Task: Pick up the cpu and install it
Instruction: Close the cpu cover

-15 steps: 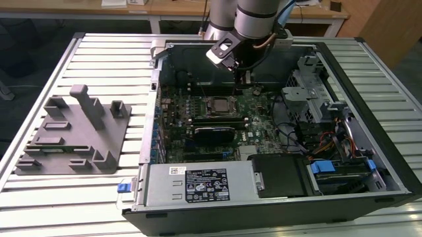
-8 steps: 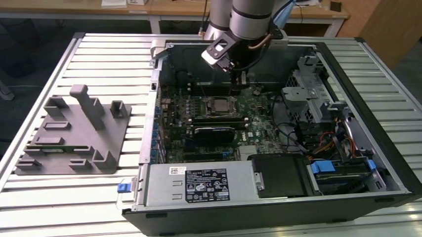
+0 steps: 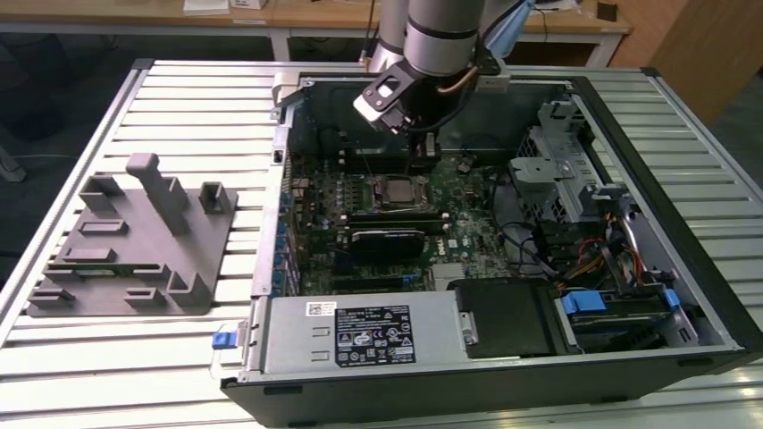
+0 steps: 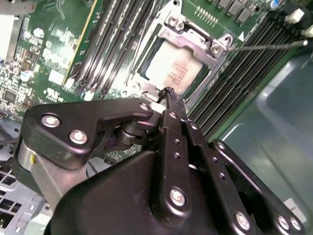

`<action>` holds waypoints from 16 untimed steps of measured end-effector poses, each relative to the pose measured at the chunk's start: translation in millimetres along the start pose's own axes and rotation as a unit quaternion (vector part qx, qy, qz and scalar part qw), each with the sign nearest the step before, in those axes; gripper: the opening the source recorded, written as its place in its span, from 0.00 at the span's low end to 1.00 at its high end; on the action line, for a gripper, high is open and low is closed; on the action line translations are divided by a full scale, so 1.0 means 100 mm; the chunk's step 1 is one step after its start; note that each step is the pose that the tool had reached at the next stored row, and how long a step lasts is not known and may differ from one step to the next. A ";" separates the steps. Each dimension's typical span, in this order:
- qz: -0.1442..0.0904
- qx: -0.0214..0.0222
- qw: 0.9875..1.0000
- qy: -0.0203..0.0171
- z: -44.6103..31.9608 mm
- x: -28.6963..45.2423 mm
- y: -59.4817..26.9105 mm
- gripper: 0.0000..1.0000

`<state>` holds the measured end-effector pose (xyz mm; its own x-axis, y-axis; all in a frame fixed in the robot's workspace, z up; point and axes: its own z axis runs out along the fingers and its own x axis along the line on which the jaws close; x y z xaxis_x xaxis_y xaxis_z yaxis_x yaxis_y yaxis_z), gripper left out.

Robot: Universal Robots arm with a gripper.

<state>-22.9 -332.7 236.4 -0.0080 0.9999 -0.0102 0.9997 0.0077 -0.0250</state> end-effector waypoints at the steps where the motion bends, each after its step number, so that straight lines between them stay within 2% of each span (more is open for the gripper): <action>1: 0.000 0.000 1.000 0.000 0.009 0.000 -0.012 0.11; 9: 0.000 0.000 1.000 0.000 0.088 -0.001 -0.105 0.11; 16: 0.000 0.000 1.000 0.000 0.123 -0.002 -0.175 0.11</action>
<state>-40.7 -333.2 224.5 -0.0079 0.9999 -0.0104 0.9997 0.0076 -0.0251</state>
